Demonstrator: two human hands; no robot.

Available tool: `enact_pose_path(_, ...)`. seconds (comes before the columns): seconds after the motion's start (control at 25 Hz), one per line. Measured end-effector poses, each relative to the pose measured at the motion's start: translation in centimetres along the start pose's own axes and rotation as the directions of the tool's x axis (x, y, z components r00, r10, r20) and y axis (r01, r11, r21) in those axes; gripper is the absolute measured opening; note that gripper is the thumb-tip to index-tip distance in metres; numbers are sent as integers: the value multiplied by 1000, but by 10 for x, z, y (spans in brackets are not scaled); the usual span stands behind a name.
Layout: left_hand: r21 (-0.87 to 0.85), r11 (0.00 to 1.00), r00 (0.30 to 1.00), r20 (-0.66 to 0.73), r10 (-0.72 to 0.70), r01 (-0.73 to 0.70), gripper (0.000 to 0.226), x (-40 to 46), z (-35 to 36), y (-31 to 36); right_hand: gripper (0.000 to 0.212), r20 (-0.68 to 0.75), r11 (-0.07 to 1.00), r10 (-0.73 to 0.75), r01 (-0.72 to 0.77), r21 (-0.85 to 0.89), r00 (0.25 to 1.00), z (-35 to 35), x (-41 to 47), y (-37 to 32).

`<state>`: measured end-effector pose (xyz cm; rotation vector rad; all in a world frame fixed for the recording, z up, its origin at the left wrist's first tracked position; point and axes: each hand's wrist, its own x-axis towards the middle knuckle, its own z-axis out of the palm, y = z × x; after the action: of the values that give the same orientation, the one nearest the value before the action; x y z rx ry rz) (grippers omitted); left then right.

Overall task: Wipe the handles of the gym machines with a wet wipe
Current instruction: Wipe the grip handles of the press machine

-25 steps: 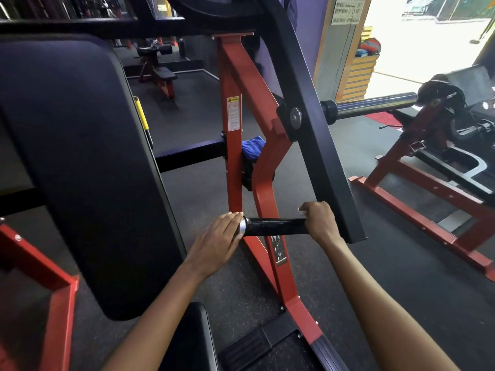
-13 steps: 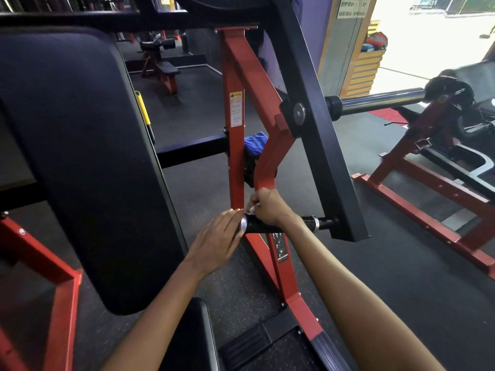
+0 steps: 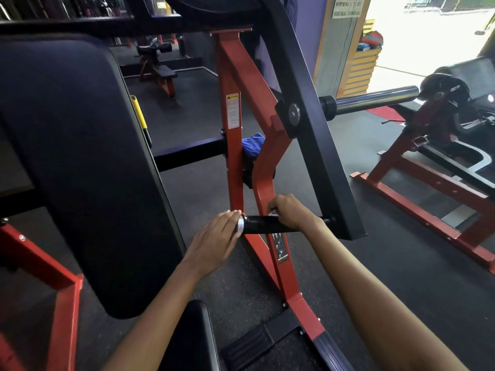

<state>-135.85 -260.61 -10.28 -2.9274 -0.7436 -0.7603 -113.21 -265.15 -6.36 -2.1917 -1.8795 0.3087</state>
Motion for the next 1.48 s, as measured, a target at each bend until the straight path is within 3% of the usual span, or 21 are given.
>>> enact_pose_path(0.16,17,1000,1000,13,-1,1,48,0,1,-1,34,-40,990,86,-89,-109,996,-3,-15,27)
enact_pose_path(0.32,41,999,1000,25,-5,4,47,-1,4,-4,28,-225,987,125,-143,-69,966,12,-32,43)
enact_pose_path(0.4,118,993,1000,25,11,-13,47,-1,5,-5,18,-427,979,204,-181,95,881,29,-44,44)
enact_pose_path(0.48,210,977,999,31,34,-40,50,-1,4,-9,21,-556,904,400,-213,372,728,44,-61,36)
enact_pose_path(0.56,274,959,997,44,65,-75,52,0,3,-13,25,-572,824,536,-238,515,621,54,-72,20)
enact_pose_path(0.68,307,940,989,39,146,-151,50,1,3,-17,21,-588,798,593,-305,520,550,68,-75,8)
enact_pose_path(0.84,262,943,978,12,207,-203,49,5,2,-19,7,-488,637,760,-347,688,428,77,-70,5)
enact_pose_path(0.96,236,945,974,21,226,-225,49,7,2,-22,13,-466,608,777,-308,732,424,82,-60,-11)
enact_pose_path(1.04,204,952,973,15,231,-229,48,8,2,-23,18,-438,555,814,-288,781,380,83,-54,-25)
enact_pose_path(1.12,150,962,973,4,231,-229,48,8,0,-25,10,-425,524,828,-238,818,364,85,-51,-43)
enact_pose_path(1.32,68,967,968,-26,248,-246,48,9,1,-26,16,-458,549,789,-134,825,410,99,-47,-91)
enact_pose_path(1.48,31,965,964,-32,263,-262,46,10,5,-31,11,-509,616,696,-58,785,506,104,-49,-119)
